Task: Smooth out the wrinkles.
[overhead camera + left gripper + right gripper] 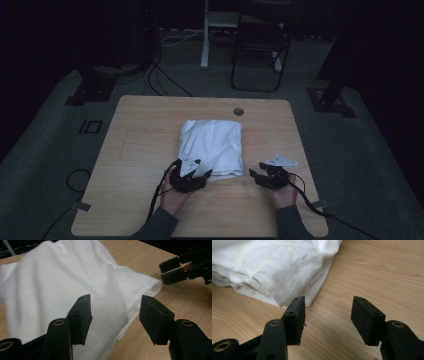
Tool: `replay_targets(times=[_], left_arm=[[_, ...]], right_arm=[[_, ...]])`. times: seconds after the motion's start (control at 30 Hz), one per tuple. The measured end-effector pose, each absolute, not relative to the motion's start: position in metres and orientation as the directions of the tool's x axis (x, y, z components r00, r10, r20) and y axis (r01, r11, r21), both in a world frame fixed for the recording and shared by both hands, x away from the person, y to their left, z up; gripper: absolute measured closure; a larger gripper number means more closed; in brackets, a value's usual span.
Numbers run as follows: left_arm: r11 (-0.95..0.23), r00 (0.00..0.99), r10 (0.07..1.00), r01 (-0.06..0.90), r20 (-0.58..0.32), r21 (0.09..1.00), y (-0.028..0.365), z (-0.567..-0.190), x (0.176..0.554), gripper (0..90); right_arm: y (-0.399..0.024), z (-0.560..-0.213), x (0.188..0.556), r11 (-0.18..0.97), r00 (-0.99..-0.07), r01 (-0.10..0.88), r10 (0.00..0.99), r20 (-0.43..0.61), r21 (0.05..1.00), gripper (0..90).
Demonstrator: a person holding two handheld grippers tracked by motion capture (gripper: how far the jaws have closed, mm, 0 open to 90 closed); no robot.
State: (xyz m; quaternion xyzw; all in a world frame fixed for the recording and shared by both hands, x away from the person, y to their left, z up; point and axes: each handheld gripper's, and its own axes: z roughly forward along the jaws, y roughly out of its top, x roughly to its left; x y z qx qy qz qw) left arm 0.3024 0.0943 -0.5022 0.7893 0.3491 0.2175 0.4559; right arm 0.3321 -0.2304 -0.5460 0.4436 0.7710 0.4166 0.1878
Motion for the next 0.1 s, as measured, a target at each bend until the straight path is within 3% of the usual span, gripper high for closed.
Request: replay_targets(times=[0.1], left_arm=[[-0.316, 0.648, 0.761, 0.367, 0.003, 0.875, 0.1004, -0.5010, 0.3054, 43.1]], right_arm=[[-0.2301, -0.5465, 0.3326, 0.261, -0.536, 0.529, 0.840, 0.080, 0.808, 43.9]])
